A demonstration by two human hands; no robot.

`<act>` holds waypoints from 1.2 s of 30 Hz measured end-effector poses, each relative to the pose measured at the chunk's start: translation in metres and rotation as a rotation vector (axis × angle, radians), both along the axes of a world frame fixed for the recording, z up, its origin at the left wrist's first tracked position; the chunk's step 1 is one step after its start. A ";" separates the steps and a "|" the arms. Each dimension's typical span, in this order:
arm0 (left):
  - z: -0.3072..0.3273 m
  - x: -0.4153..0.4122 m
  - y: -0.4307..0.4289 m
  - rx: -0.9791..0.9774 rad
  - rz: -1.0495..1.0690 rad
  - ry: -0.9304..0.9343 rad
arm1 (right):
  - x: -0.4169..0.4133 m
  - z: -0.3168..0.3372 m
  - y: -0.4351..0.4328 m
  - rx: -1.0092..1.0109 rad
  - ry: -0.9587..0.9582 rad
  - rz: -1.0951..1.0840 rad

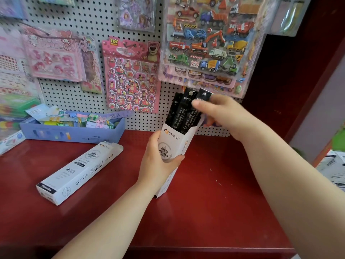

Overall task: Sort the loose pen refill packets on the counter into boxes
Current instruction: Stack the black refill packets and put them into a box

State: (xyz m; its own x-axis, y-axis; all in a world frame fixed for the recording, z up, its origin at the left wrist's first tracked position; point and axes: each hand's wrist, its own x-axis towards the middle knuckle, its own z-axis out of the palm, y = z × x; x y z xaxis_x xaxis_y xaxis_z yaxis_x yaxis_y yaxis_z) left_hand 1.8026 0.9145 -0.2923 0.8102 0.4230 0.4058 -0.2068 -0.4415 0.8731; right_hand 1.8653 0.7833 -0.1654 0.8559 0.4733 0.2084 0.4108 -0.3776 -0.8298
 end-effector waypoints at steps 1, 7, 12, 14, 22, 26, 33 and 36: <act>-0.001 0.000 0.000 -0.001 -0.002 0.005 | 0.000 0.003 0.000 0.079 -0.019 -0.042; 0.001 0.000 -0.006 0.008 -0.001 -0.005 | -0.004 -0.011 0.011 -0.221 -0.148 -0.050; 0.001 0.000 -0.007 0.023 -0.001 -0.011 | -0.001 -0.007 0.011 -0.089 -0.110 -0.032; 0.001 0.000 -0.010 0.046 0.001 -0.011 | -0.001 -0.004 0.016 -0.122 -0.228 -0.059; -0.001 -0.002 -0.010 0.049 -0.023 -0.025 | -0.008 -0.020 0.027 -0.307 -0.231 -0.021; -0.003 -0.002 -0.007 0.040 -0.012 -0.035 | -0.010 -0.015 0.013 -0.199 -0.199 0.013; -0.008 -0.002 -0.009 0.036 0.005 -0.026 | -0.008 -0.017 0.004 -0.325 -0.161 -0.039; -0.007 -0.003 -0.011 0.073 0.000 -0.030 | -0.007 -0.018 0.008 -0.443 -0.173 -0.014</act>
State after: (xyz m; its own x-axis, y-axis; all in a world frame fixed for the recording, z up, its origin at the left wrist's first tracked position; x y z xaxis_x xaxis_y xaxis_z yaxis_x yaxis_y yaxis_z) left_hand 1.7994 0.9037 -0.2998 0.7971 0.3918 0.4595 -0.2321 -0.5036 0.8322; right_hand 1.8578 0.7910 -0.1834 0.8331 0.5378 0.1290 0.5214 -0.6861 -0.5073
